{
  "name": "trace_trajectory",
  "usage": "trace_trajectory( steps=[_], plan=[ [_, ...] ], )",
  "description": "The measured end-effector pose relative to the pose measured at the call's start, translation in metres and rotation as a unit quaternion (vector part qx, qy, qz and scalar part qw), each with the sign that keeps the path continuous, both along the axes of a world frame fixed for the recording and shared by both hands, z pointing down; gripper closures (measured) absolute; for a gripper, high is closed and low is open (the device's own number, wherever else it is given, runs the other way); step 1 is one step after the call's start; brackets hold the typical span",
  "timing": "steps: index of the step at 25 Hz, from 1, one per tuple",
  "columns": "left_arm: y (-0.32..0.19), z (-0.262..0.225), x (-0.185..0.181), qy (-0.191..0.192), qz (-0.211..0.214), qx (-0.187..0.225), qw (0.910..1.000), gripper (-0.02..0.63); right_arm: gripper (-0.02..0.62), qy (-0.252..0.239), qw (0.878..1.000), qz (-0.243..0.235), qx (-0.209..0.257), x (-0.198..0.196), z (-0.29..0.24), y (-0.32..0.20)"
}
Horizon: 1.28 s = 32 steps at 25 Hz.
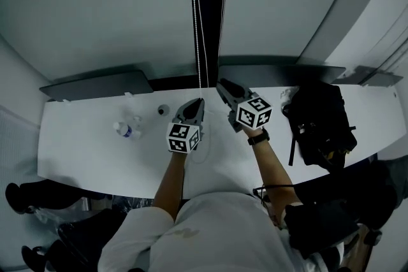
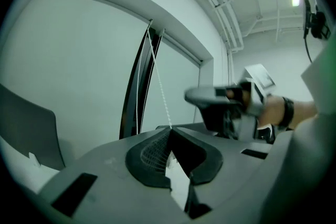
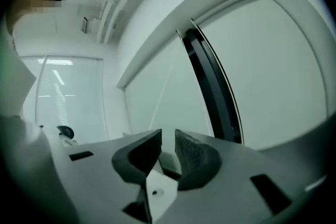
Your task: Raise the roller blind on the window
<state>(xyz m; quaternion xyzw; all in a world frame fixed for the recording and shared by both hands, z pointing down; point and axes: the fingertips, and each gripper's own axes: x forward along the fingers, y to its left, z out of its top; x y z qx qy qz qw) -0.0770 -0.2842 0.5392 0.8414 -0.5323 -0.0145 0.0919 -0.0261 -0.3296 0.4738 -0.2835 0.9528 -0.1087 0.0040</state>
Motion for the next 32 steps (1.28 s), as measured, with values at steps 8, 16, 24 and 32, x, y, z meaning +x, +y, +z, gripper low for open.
trace_trajectory(
  steps=[8,16,24,32],
  plan=[
    [0.019,-0.019,0.022,-0.031,-0.004,0.026,0.9992,0.603,0.537,-0.033,0.999,-0.030,0.006,-0.078,-0.114,-0.070],
    [0.021,-0.015,0.006,-0.023,-0.016,0.021,0.9994,0.603,0.584,-0.116,0.991,-0.046,-0.048,-0.088,-0.119,-0.067],
    [0.042,0.127,0.045,-0.004,0.052,-0.159,0.9859,0.603,0.584,0.004,0.997,-0.011,-0.076,-0.058,0.013,-0.037],
    [0.133,0.205,-0.022,0.092,0.001,-0.250,0.9639,0.578,0.584,0.182,0.972,0.016,-0.146,0.002,0.224,0.068]
  ],
)
